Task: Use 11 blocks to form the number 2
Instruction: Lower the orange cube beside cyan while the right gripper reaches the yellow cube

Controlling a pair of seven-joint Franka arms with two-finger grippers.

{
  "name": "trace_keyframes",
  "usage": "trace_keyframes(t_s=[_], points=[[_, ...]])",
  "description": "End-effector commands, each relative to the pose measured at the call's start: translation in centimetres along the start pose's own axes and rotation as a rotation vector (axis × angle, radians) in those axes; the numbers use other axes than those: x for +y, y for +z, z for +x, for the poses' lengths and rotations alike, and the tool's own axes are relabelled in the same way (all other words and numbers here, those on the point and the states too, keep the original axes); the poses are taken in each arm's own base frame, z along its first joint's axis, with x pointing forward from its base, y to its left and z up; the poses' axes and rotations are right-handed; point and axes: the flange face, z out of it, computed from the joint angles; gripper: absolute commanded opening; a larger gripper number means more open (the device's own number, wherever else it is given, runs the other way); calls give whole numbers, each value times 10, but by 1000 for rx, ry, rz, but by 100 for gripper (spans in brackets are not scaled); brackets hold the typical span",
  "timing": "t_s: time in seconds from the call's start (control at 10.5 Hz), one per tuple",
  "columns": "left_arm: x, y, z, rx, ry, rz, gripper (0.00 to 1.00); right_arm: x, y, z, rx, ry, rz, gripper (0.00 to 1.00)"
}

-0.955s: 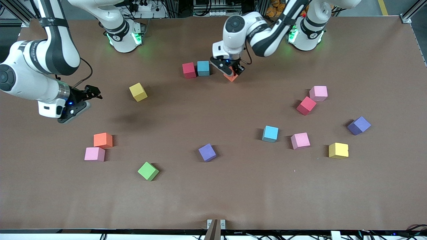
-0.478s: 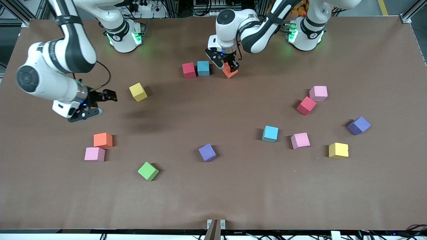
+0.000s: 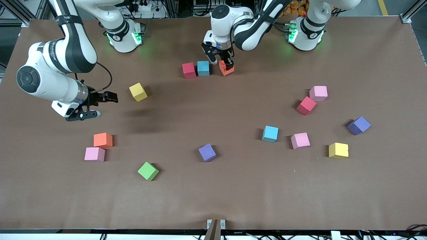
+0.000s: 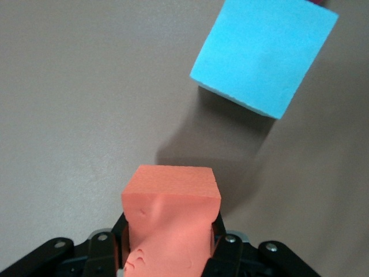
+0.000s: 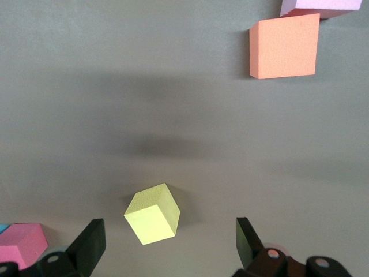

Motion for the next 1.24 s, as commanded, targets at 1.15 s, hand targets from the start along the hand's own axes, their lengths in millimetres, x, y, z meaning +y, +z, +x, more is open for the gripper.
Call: trace_keyframes(t_s=[1.15], points=[[44,2,30,17,88,-80,0,18,-4,7,14,169,17,100]])
